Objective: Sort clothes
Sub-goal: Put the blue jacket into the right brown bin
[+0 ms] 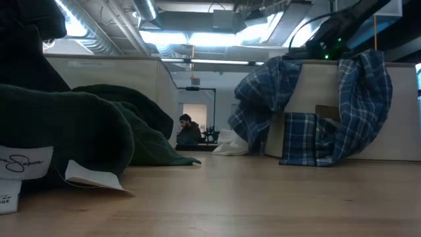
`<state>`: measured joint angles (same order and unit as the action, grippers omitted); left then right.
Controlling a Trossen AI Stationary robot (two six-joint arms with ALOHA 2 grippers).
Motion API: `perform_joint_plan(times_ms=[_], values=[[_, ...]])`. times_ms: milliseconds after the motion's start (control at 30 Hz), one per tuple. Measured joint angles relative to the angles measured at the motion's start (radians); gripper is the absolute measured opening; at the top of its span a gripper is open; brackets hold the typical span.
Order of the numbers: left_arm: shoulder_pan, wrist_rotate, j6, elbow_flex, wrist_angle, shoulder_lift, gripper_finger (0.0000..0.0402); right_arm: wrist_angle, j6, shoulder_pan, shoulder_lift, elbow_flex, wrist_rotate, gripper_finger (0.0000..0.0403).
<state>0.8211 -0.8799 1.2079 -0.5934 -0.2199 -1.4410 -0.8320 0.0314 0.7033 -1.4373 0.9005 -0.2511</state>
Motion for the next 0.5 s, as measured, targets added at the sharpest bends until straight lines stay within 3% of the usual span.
perform_joint_plan(times_ms=[100,267,500], values=[[0.000,0.000,0.000,0.000,0.000,0.000,0.0210,-0.004,0.018,-0.001,-0.008,0.000,-0.003,0.0024],[0.000,0.000,0.014,0.000,0.000,0.000,0.0210,-0.092,0.030,-0.003,-0.009,0.038,-0.068,0.0097],[0.000,0.000,0.003,0.000,0.000,0.000,0.0210,-0.342,0.040,-0.021,-0.004,0.228,-0.092,0.0201]])
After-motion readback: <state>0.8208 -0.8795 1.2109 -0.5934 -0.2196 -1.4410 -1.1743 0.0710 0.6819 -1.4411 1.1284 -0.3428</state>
